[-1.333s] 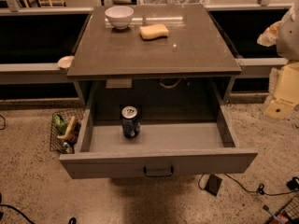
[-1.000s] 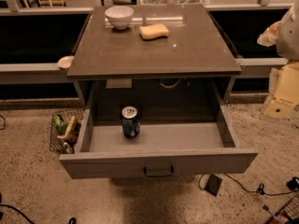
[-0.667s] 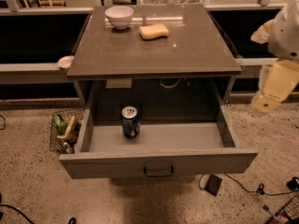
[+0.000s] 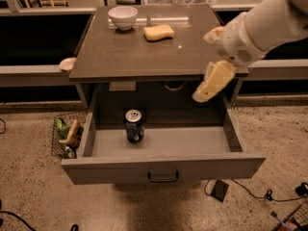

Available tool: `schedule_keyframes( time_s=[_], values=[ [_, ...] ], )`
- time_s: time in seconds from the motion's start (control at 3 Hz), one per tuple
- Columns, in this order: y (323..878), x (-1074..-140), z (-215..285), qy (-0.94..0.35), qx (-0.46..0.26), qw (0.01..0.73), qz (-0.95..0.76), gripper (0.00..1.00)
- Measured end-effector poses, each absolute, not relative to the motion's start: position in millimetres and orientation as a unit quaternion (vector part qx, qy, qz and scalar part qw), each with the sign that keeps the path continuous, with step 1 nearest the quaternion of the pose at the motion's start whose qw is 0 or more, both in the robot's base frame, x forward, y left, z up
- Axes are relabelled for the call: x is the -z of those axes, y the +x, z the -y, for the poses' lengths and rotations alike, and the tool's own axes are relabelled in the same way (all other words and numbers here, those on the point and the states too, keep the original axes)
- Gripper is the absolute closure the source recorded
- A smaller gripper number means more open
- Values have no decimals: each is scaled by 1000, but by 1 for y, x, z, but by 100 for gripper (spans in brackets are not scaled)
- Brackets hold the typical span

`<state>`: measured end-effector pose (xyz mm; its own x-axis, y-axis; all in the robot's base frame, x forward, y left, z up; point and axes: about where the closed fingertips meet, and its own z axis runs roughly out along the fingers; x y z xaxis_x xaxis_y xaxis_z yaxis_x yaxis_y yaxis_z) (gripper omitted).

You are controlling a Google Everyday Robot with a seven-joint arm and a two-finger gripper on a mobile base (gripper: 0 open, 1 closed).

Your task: Pick pepsi can from top drawer and place on counter

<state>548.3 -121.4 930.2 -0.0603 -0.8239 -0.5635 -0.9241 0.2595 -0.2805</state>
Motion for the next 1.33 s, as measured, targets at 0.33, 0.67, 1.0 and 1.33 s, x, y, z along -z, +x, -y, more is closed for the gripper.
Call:
schedule_keyframes(
  time_s=[0.33,0.67,1.0,1.33],
  values=[
    [578,-914,70,-594,-145,380,-694,0],
    [582,-911,62,-590,-159,387,-690,0],
    [580,-902,57,-589,-173,387,-687,0],
    [572,-870,44,-585,-199,391,-683,0]
  ],
)
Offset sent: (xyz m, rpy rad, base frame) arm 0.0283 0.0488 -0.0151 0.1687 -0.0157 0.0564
